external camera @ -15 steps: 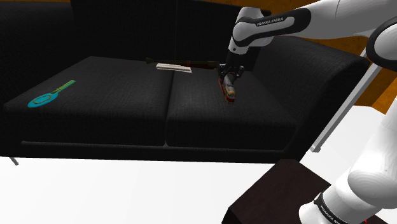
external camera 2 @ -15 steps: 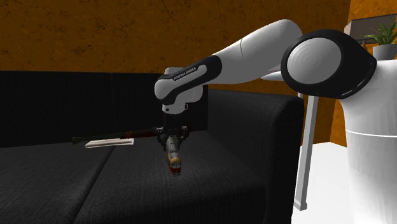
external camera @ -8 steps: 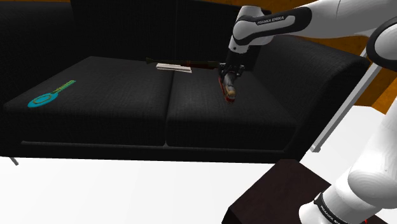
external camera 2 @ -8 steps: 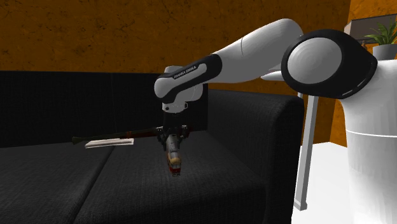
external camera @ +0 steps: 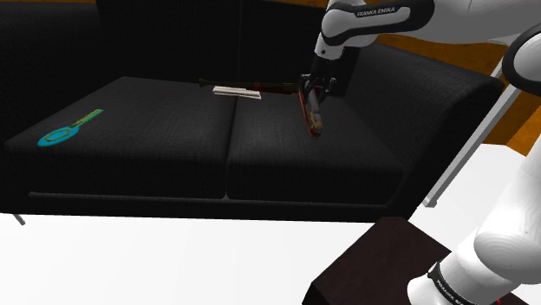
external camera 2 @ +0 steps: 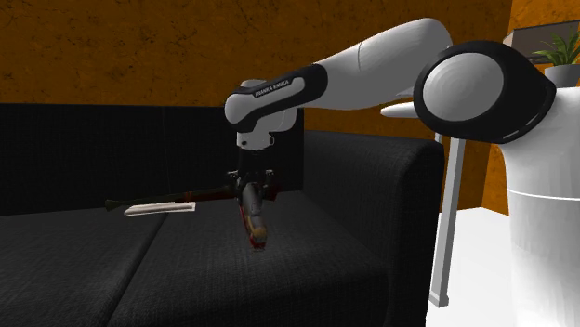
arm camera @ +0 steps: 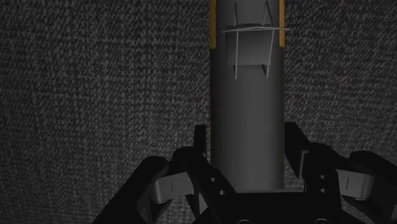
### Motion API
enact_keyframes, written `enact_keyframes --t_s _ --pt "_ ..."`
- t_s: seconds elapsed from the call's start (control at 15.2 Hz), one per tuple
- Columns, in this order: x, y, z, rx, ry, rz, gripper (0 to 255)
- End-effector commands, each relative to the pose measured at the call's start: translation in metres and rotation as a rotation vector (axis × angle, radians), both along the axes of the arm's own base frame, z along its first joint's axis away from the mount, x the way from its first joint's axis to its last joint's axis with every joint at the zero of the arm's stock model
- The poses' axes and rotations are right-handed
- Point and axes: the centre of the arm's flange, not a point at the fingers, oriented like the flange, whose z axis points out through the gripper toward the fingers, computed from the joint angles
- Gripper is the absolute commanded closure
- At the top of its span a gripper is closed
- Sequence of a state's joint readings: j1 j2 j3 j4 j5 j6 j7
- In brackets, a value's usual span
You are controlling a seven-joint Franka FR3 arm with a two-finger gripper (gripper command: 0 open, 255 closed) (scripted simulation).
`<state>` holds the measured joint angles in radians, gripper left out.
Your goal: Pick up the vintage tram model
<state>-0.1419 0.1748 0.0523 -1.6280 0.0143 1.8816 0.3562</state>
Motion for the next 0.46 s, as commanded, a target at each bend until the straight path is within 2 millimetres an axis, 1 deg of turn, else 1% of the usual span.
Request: enact_keyframes --t_s 0.0,0.26,0.4 --pt "0.0 0.001 0.011 0.0 -0.001 0.0 255" --pt "0.0 0.001 0.032 0.0 -0.001 0.0 255" --pt "0.0 0.001 0.033 0.0 -0.001 0.0 255"
